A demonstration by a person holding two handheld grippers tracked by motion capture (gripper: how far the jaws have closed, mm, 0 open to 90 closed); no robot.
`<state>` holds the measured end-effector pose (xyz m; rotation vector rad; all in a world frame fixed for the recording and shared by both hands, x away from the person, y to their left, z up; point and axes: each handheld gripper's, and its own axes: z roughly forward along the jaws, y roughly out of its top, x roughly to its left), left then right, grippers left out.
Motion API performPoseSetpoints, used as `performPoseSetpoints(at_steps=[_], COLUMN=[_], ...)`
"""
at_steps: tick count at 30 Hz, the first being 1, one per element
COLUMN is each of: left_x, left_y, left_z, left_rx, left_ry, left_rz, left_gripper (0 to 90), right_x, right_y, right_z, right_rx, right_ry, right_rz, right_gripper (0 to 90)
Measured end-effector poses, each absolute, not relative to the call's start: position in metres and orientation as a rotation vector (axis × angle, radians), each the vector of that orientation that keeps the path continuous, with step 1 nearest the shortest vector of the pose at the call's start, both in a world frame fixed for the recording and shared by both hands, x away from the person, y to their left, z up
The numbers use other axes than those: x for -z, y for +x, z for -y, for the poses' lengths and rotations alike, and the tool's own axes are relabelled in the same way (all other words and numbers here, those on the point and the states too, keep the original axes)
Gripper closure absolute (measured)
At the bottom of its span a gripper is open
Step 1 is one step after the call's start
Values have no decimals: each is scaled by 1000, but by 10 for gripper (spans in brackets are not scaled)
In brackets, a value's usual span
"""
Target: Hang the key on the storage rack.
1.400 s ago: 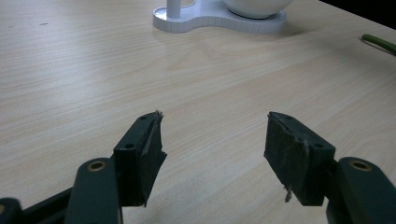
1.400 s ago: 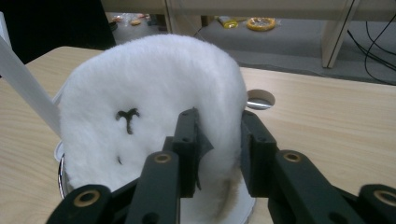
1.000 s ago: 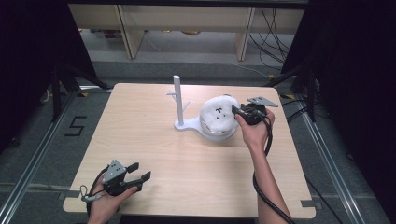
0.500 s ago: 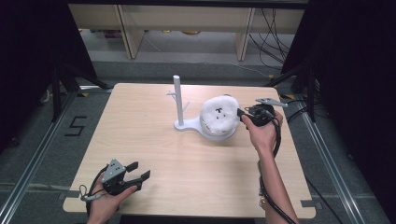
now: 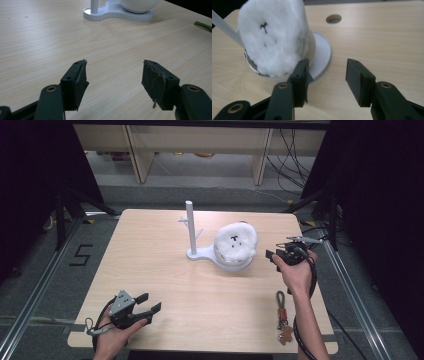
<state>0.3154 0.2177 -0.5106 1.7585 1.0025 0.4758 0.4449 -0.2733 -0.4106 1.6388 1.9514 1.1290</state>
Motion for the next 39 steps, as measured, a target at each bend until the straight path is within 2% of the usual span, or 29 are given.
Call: performPoseSetpoints(at_steps=[5, 7, 21, 25, 26, 29, 39], left_x=[510, 509, 501, 500, 500, 501, 502], left_y=[314, 315, 316, 315, 315, 316, 315], left_z=[-217, -216, -213, -214, -214, -212, -211], left_rx=[-472, -476, -479, -491, -491, -488, -479], left_ry=[1747, 1747, 1768, 1777, 1777, 1774, 1774], left_rz=[-996, -995, -964, -965, -966, -966, -961], left_gripper=[355, 355, 347, 347, 348, 348, 348], right_x=[415, 419, 434, 444, 444, 454, 464], right_y=[430, 427, 394, 391, 389, 388, 385], right_z=[281, 287, 293, 299, 297, 302, 299], right_rx=[-1027, -994, -574, -460, -444, -475, -407], right_ry=[1758, 1715, 2065, 2040, 2114, 2011, 2067], right_rz=[-1992, -2058, -2268, -2329, -2323, -2389, -2425], right_gripper=[627, 624, 621, 617, 619, 617, 620])
